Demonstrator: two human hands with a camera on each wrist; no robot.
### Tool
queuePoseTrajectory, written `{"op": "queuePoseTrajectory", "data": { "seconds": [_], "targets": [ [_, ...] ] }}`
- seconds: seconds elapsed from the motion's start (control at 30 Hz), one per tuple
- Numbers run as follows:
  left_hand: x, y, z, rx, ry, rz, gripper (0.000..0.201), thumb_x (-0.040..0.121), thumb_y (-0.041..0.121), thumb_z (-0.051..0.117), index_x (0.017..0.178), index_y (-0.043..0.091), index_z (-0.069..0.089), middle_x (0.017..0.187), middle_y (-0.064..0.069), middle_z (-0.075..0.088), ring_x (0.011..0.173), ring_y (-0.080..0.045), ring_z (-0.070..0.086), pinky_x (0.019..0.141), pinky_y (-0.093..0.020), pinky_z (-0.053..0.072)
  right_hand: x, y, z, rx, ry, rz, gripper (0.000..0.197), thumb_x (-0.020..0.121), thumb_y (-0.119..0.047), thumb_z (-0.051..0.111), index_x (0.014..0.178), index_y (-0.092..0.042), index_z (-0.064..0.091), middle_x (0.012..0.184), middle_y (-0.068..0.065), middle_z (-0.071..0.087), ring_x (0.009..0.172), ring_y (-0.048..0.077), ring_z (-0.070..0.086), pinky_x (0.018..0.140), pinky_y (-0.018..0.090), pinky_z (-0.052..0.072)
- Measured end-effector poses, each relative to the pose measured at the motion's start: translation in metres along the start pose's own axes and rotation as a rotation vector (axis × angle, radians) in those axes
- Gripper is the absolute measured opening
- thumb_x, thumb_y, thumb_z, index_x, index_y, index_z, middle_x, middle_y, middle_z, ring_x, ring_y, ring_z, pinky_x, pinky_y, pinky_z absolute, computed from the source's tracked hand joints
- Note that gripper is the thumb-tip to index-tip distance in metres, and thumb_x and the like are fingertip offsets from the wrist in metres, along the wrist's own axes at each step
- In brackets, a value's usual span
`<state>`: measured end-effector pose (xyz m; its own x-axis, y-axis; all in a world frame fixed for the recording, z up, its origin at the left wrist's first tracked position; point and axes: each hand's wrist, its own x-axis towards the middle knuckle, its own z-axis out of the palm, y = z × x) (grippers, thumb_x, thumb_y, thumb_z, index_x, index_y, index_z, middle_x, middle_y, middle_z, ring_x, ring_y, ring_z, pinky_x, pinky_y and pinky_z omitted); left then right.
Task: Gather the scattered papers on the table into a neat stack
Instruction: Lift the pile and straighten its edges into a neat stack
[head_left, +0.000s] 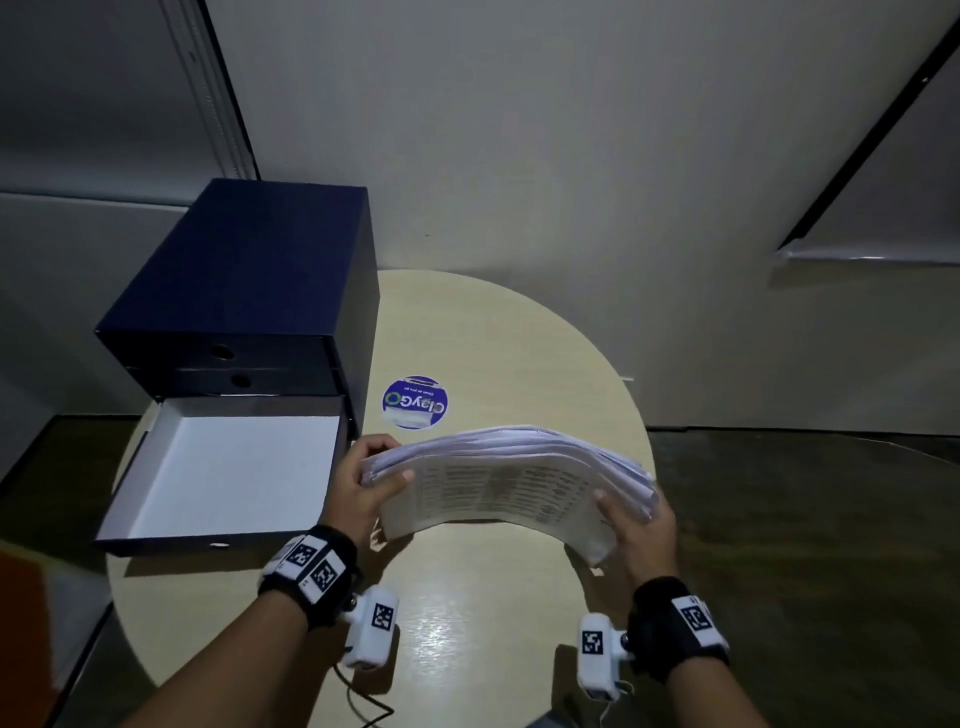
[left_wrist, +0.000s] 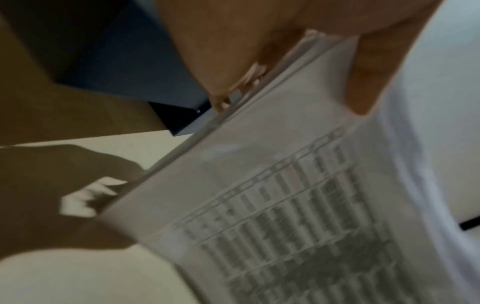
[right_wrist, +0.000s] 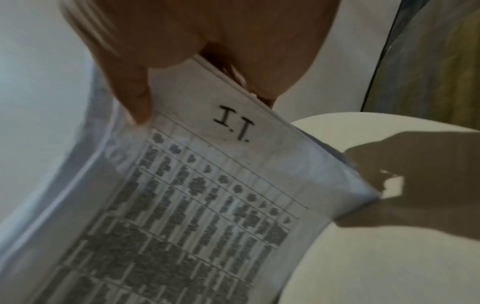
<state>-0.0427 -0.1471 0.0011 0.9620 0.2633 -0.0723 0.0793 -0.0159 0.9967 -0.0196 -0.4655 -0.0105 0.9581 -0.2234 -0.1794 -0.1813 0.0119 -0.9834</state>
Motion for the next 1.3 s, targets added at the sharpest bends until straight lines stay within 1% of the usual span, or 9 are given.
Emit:
{"op": "queuePoseTrajectory", "data": {
  "seconds": [0.1, 0.23, 0.37, 0.5, 0.57, 0.7, 0.8, 0.97, 1.3],
  "targets": [
    [0.005, 0.018, 0.005, -0.09, 0.027, 0.095, 0.049, 0.067, 0.031, 0.074, 0.102, 0.002, 0.058, 0.094, 0.0, 0.065, 0.081, -0.001, 0.064, 0.068, -0.014, 0.05, 0.0, -0.024, 0.008, 0.036, 0.079, -0.125, 0.031, 0.085, -0.01, 0.076, 0.112, -0.015, 0.062, 0.1, 0.002, 0.067, 0.086, 0.016, 0.065, 0.062, 0.027, 0.056],
    [0.012, 0.022, 0.015, 0.007, 0.094, 0.092, 0.009, 0.089, 0.018, 0.068, 0.092, 0.011, 0.062, 0.089, 0.01, 0.066, 0.081, 0.002, 0.061, 0.072, -0.021, 0.047, 0.005, -0.033, 0.021, -0.052, 0.217, -0.151, 0.016, 0.088, -0.028, 0.074, 0.087, -0.016, 0.062, 0.083, 0.001, 0.063, 0.075, 0.014, 0.057, 0.063, 0.029, 0.044],
    [0.014, 0.014, 0.015, 0.025, 0.144, 0.073, 0.005, 0.093, 0.015, 0.062, 0.088, 0.014, 0.063, 0.089, 0.007, 0.067, 0.08, 0.0, 0.059, 0.074, -0.024, 0.046, 0.007, -0.025, 0.021, -0.095, 0.275, -0.135, 0.023, 0.09, -0.038, 0.069, 0.078, -0.022, 0.059, 0.081, 0.006, 0.064, 0.077, 0.022, 0.059, 0.068, 0.036, 0.048],
    [0.014, 0.012, 0.014, 0.019, 0.184, 0.069, 0.005, 0.093, 0.015, 0.062, 0.088, 0.015, 0.063, 0.093, 0.001, 0.066, 0.078, 0.0, 0.058, 0.073, -0.027, 0.047, 0.011, -0.021, 0.017, -0.123, 0.3, -0.179, 0.014, 0.09, -0.022, 0.068, 0.079, -0.021, 0.059, 0.088, 0.002, 0.065, 0.082, 0.019, 0.057, 0.079, 0.041, 0.048],
    [0.016, 0.01, 0.012, 0.012, 0.199, 0.066, 0.006, 0.092, 0.014, 0.062, 0.087, 0.016, 0.064, 0.095, -0.002, 0.067, 0.082, -0.007, 0.059, 0.074, -0.028, 0.047, 0.012, -0.024, 0.014, -0.123, 0.31, -0.211, 0.011, 0.089, -0.015, 0.068, 0.084, -0.022, 0.061, 0.089, -0.001, 0.064, 0.084, 0.018, 0.057, 0.079, 0.041, 0.048],
    [0.019, 0.005, 0.011, 0.055, 0.219, 0.041, 0.006, 0.093, 0.022, 0.062, 0.089, 0.019, 0.065, 0.097, -0.001, 0.069, 0.088, -0.016, 0.059, 0.077, -0.033, 0.049, 0.011, -0.026, 0.015, -0.184, 0.255, -0.242, 0.012, 0.091, -0.016, 0.065, 0.086, -0.027, 0.063, 0.092, -0.004, 0.067, 0.087, 0.019, 0.061, 0.076, 0.036, 0.049],
    [0.02, 0.007, 0.014, 0.034, 0.223, 0.043, 0.007, 0.093, 0.022, 0.062, 0.089, 0.018, 0.066, 0.097, -0.002, 0.069, 0.087, -0.016, 0.059, 0.078, -0.034, 0.049, 0.01, -0.028, 0.016, -0.192, 0.263, -0.26, 0.014, 0.092, -0.013, 0.062, 0.086, -0.026, 0.064, 0.091, -0.006, 0.068, 0.085, 0.012, 0.06, 0.074, 0.034, 0.048],
    [0.02, 0.005, 0.011, 0.062, 0.222, 0.03, 0.01, 0.093, 0.029, 0.061, 0.09, 0.022, 0.067, 0.097, -0.001, 0.069, 0.091, -0.021, 0.061, 0.081, -0.04, 0.05, 0.009, -0.029, 0.015, -0.203, 0.274, -0.234, 0.013, 0.092, -0.018, 0.063, 0.088, -0.031, 0.063, 0.094, -0.008, 0.067, 0.09, 0.014, 0.06, 0.08, 0.04, 0.052],
    [0.019, 0.01, 0.01, 0.0, 0.174, 0.05, 0.005, 0.087, 0.016, 0.07, 0.087, 0.018, 0.066, 0.096, -0.005, 0.069, 0.091, -0.024, 0.064, 0.085, -0.049, 0.052, 0.01, -0.035, 0.016, -0.274, 0.25, -0.233, 0.018, 0.089, -0.005, 0.058, 0.084, -0.022, 0.059, 0.097, -0.003, 0.071, 0.093, 0.017, 0.064, 0.08, 0.04, 0.054]
  ]
}}
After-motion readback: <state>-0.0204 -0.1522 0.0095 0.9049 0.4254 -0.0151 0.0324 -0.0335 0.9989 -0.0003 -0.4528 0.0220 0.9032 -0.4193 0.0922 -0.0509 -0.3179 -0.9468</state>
